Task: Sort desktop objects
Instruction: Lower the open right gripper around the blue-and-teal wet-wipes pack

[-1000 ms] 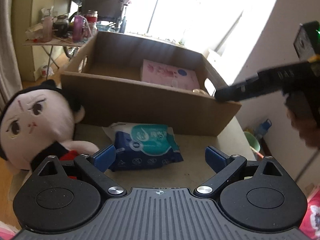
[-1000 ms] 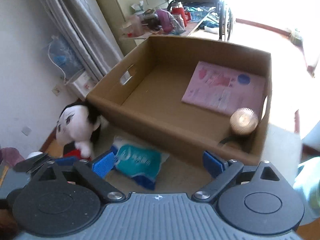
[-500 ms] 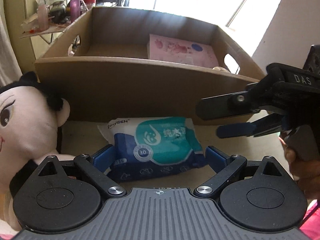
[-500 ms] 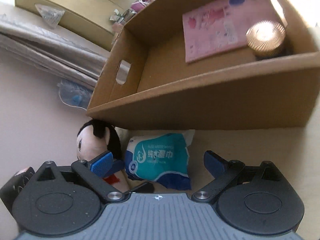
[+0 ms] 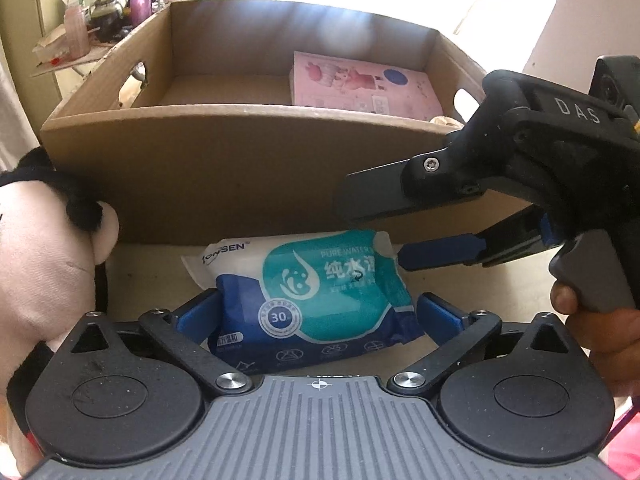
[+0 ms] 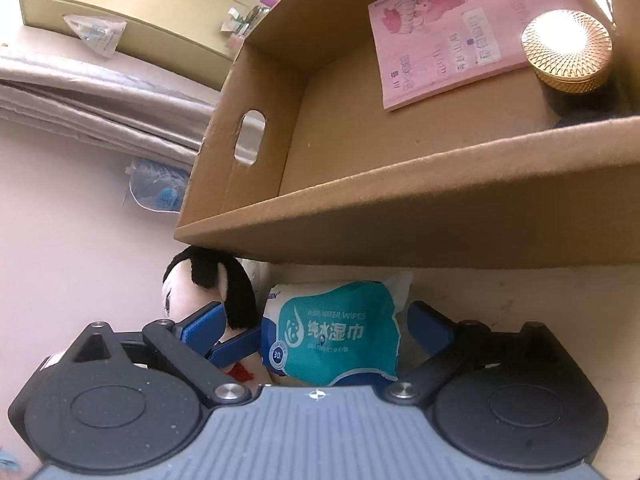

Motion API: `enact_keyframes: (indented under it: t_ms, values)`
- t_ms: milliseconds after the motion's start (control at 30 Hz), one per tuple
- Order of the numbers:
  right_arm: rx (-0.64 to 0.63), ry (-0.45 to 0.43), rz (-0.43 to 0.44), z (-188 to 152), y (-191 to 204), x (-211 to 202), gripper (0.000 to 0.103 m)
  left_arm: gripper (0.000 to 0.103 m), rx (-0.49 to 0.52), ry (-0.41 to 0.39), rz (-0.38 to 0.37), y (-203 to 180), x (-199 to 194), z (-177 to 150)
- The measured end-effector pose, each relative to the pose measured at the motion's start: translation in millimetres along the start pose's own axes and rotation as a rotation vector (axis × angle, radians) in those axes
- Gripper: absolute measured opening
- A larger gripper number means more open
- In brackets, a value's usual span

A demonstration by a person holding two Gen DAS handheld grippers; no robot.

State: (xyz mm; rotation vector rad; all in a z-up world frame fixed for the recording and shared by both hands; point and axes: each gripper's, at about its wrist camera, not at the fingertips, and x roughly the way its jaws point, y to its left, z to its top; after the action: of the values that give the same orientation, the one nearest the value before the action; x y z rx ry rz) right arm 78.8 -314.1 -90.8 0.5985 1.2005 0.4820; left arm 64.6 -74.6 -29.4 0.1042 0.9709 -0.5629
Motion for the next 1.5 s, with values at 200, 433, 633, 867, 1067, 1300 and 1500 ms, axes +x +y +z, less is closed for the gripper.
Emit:
enact_keyframes:
  t_ms: [200, 433, 633, 867, 1067, 1300, 1500]
  values:
    - [0.034, 0.034, -0.039, 0.5, -3.9, 9.2, 0.099, 0.103, -0.005, -0.006, -0.013, 2.9, -3.3, -0.5]
    - [0.1, 0.122, 0.049, 2.1, -13.2, 28.0, 0.101, 0.103, -0.002, 0.001, -0.021, 1.3, 1.3, 2.7]
    - [0.089, 0.147, 0.06, 1.4, -10.3, 27.6, 0.102, 0.103, -0.04, 0.006, -0.066, 6.5, -0.7, 4.4]
    - [0.083, 0.153, 0.039, -5.2, -11.2, 16.0, 0.103, 0.103, -0.032, 0.014, -0.096, -2.9, -2.1, 1.3]
    - [0.073, 0.156, 0.015, -17.4, -18.1, -4.6, 0.103, 0.103, -0.034, 0.035, -0.152, -16.8, -6.4, -8.4]
    - [0.05, 0.158, -0.014, -38.3, -25.1, -27.1, 0.103, 0.103, -0.007, 0.051, -0.189, -42.3, -13.7, -27.2]
    - [0.021, 0.14, -0.029, -56.2, -27.9, -43.6, 0.103, 0.103, 0.03, 0.066, -0.202, -61.5, -20.6, -42.3]
